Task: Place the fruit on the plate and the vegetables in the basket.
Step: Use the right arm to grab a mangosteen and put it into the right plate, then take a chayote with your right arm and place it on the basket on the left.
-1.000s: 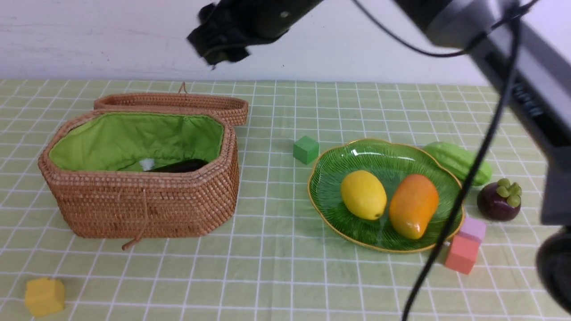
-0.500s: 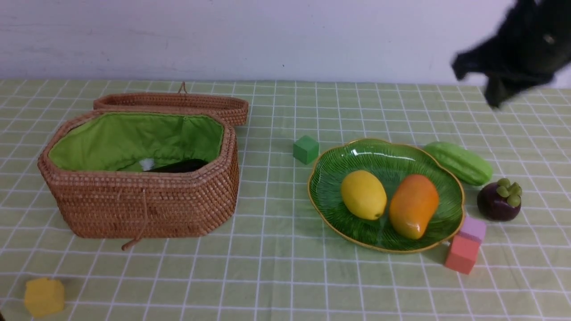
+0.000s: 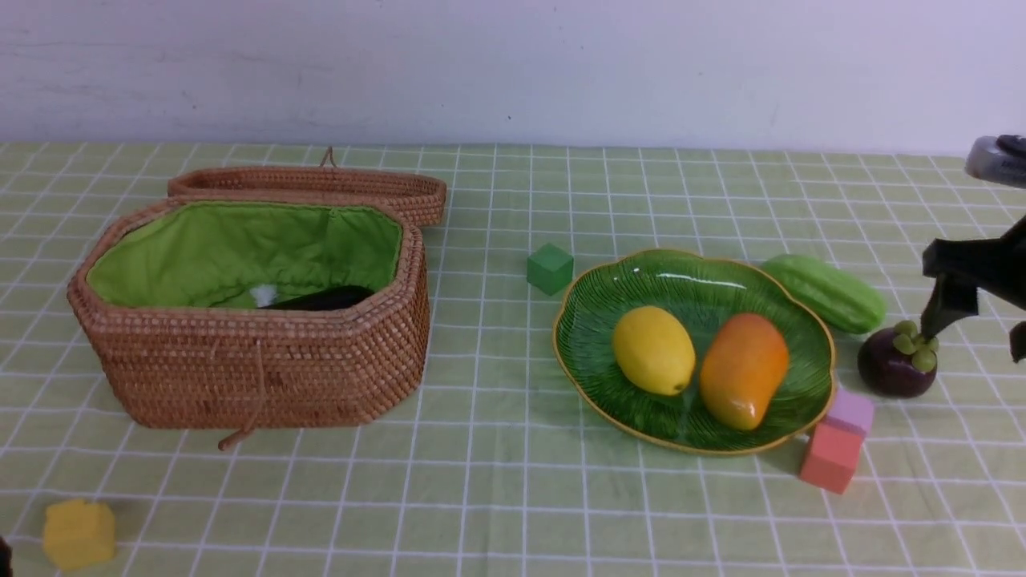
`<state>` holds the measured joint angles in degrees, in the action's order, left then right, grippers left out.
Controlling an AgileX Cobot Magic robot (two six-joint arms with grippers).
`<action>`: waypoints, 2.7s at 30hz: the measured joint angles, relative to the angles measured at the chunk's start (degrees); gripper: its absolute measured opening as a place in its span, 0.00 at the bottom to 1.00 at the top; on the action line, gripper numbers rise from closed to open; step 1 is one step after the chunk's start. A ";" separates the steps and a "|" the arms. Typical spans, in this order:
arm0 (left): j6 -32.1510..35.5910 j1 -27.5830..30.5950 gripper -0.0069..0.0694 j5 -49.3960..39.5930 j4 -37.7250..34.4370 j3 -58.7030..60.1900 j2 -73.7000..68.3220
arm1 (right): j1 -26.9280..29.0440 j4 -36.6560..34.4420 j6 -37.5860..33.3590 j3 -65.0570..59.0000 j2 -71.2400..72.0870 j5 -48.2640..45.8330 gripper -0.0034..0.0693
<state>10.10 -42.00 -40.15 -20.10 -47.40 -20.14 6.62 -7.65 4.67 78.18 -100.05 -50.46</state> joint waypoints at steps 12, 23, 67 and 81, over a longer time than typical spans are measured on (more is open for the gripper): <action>0.07 0.00 0.17 -0.25 0.00 0.00 0.00 | 0.00 -1.31 0.00 -0.37 -11.11 15.01 0.95; 0.07 0.00 0.17 -0.29 0.00 0.00 0.00 | 0.00 -1.98 -0.41 -0.37 -14.52 15.92 0.86; -11.59 0.00 0.18 4.37 14.89 0.00 0.00 | -17.19 -10.11 -16.34 1.20 -1.76 22.30 0.87; -11.59 0.00 0.18 -0.31 11.59 0.00 0.00 | -4.38 -1.69 -16.97 19.05 -7.52 -1.92 0.57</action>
<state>-1.50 -42.00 -40.47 -8.51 -47.40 -20.14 2.25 -9.34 -12.30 97.23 -107.56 -52.38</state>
